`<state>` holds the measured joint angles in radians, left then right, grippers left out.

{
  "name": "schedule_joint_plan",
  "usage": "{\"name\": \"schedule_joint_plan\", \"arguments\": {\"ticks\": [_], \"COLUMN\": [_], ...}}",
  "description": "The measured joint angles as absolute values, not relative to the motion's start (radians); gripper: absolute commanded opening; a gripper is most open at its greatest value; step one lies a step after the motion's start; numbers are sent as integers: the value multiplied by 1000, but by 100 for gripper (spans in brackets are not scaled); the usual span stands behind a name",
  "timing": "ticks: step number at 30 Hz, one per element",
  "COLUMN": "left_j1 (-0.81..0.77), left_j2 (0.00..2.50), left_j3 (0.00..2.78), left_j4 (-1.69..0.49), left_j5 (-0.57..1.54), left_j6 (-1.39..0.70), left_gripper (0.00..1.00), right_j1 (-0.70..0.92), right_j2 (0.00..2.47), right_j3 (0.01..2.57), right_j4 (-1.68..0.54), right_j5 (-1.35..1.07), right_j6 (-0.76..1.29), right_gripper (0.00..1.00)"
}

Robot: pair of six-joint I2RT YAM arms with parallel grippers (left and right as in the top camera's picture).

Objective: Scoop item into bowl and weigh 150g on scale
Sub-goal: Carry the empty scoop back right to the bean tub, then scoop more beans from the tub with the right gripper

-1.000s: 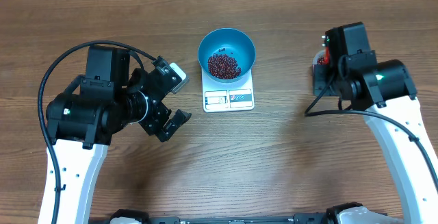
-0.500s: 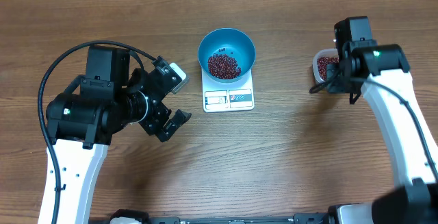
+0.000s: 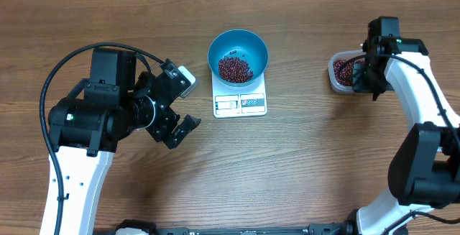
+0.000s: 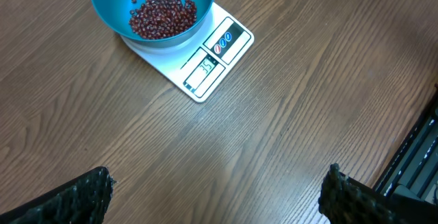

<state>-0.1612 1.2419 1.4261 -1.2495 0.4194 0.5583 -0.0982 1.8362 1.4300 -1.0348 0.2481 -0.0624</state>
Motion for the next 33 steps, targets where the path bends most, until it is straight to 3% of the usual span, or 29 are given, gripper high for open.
{"name": "schedule_joint_plan", "arguments": {"ticks": [8,33], "left_j1": [-161,-161], "left_j2": [1242,1242], "left_j3": [1426,1426], "left_j4": [-1250,-1250], "left_j5": [419,419], "left_j6": [558,558], "left_gripper": [100,100], "right_j1": [-102,-102], "right_j2": [1840,1866], "right_j3": [1430,1430], "right_j4": [-942,-936], "right_j5": [195,231], "right_j6": [-98,-159], "right_gripper": [4,3]}}
